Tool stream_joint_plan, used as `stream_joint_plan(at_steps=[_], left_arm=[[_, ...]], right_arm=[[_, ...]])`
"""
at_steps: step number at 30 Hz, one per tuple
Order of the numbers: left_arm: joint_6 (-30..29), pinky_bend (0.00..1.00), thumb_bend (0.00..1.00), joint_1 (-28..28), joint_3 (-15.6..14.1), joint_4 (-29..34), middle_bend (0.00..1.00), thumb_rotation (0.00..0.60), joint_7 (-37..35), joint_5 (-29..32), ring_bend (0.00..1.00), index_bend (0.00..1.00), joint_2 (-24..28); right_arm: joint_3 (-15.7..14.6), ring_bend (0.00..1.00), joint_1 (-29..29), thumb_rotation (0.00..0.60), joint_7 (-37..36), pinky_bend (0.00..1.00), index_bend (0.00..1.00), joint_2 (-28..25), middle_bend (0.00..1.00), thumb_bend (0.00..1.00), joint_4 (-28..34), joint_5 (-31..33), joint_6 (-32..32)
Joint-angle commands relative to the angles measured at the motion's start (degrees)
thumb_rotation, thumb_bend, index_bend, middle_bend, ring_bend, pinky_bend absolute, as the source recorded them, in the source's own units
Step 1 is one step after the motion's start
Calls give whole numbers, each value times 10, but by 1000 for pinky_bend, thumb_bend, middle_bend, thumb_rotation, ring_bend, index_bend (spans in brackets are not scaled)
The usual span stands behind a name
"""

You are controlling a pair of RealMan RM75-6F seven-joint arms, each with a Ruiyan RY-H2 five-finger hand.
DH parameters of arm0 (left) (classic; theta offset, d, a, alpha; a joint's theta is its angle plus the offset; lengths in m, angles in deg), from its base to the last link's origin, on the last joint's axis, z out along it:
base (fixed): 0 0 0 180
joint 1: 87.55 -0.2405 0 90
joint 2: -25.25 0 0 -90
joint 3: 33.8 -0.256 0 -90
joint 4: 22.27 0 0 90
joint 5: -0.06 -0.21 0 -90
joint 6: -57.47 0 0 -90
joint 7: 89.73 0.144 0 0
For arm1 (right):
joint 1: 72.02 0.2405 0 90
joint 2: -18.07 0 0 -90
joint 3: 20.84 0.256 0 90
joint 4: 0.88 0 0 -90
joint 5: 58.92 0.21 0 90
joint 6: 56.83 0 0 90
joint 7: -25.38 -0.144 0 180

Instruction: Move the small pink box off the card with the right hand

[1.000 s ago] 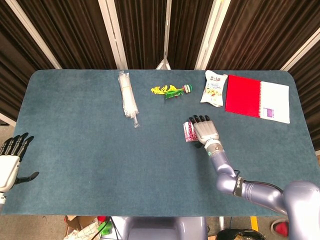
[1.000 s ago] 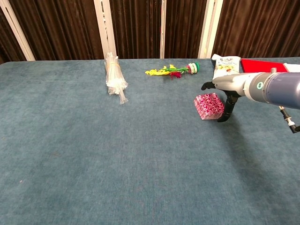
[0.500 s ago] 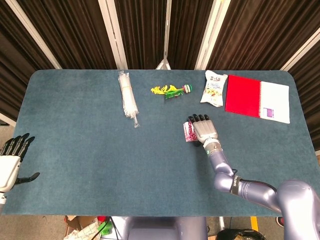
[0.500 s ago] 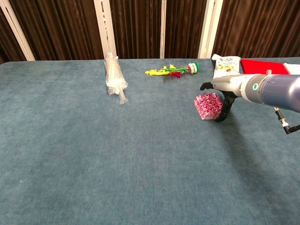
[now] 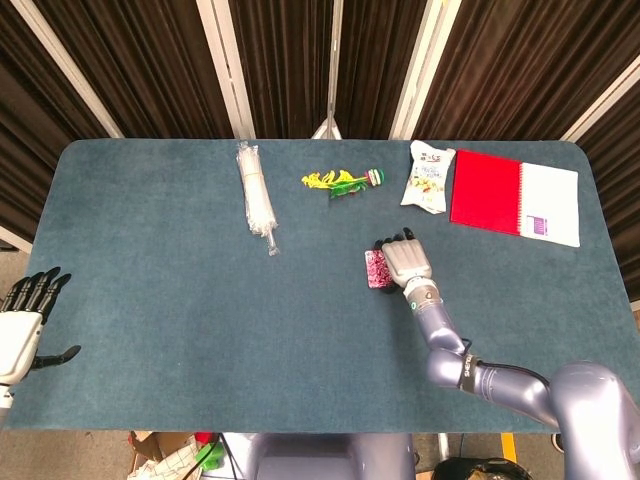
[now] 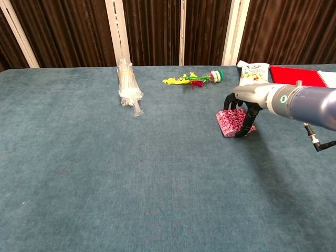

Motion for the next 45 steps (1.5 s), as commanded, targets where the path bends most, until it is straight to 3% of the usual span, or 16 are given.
stream_joint_plan(at_steps=[1, 18, 39, 45], left_arm=[[0, 0, 0, 0, 0, 0, 0, 600, -1, 0, 0, 0, 0], [-9, 0, 0, -3, -1, 0, 0, 600, 6, -5, 0, 0, -3], [-4, 0, 0, -2, -3, 5, 0, 600, 14, -2, 0, 0, 0], [-2, 0, 0, -2, -3, 5, 0, 600, 13, -1, 0, 0, 0]], right_arm=[[1, 227, -5, 600, -6, 8, 537, -6, 490, 230, 10, -10, -9], [-15, 228, -60, 600, -21, 10, 539, -109, 491, 230, 154, -52, -90], [-30, 191, -72, 600, -15, 10, 504, -80, 490, 230, 93, -28, -72], [-32, 135, -73, 600, -13, 10, 371, -65, 409, 231, 66, -22, -62]])
